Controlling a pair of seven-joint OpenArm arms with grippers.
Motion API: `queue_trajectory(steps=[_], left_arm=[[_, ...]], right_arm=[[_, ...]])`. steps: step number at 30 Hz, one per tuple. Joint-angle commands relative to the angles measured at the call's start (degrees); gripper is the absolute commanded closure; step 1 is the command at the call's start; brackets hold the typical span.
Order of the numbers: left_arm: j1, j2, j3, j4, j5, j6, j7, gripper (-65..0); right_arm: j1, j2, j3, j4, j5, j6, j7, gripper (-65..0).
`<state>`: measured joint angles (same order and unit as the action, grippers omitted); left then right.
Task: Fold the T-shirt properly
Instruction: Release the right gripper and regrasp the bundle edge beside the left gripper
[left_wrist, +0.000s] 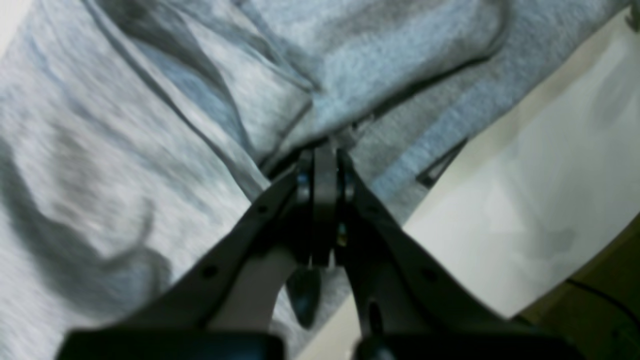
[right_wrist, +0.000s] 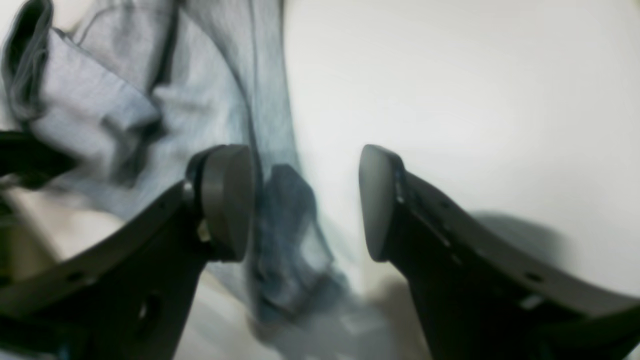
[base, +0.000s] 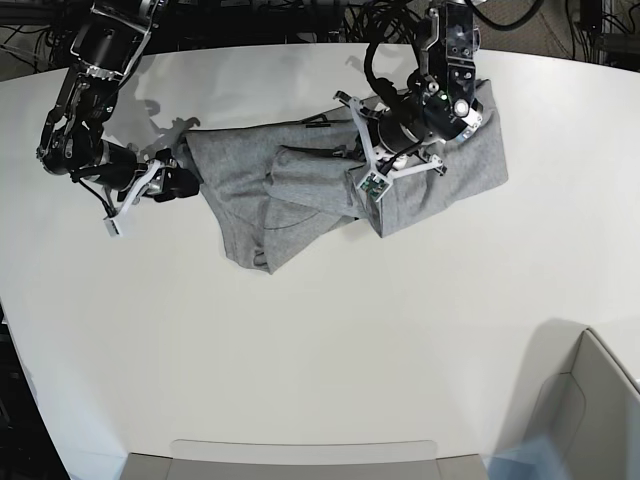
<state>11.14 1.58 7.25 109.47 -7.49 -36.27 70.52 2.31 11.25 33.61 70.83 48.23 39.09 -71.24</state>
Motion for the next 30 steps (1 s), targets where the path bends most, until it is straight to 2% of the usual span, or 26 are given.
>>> queue_trajectory(steps=[1,3,8,19,27,30], left_arm=[[-0.37,0.22,0.18,0.90,-0.65,-0.17,-0.85,0.0],[-0.28,0.22,0.18,0.90,-0.65,-0.17,-0.85,0.0],[-0.28,0.22,0.18,0.90,-0.65,-0.17,-0.68,0.0],[0.86,0.22,0.18,0.99,-0.65,-0.17,-0.24,0.0],[2.18,0.22,0.18,0.99,-0.65,-0.17,-0.24,0.0],[2.18,0.22,0.18,1.17,-0.65,-0.17,-0.24,0.0]], right_arm=[[2.13,1.72,-0.86,-1.95,1.05,0.91,0.08,-33.9],[3.19,2.95,-1.74,-6.78,1.31,0.91,0.08,-33.9],[5.65,2.51,-6.40,-11.18,-1.50,0.91,0.17,-33.9],[6.62,-4.78,-19.32,-10.92,-1.94,0.91,-0.01,-33.9],[6.88,-8.48,-24.24,-10.92,-2.03,0.91,0.34,-33.9],[7.14,-8.74,-26.97,-11.27,-2.03,0.91,4.03,-33.8]])
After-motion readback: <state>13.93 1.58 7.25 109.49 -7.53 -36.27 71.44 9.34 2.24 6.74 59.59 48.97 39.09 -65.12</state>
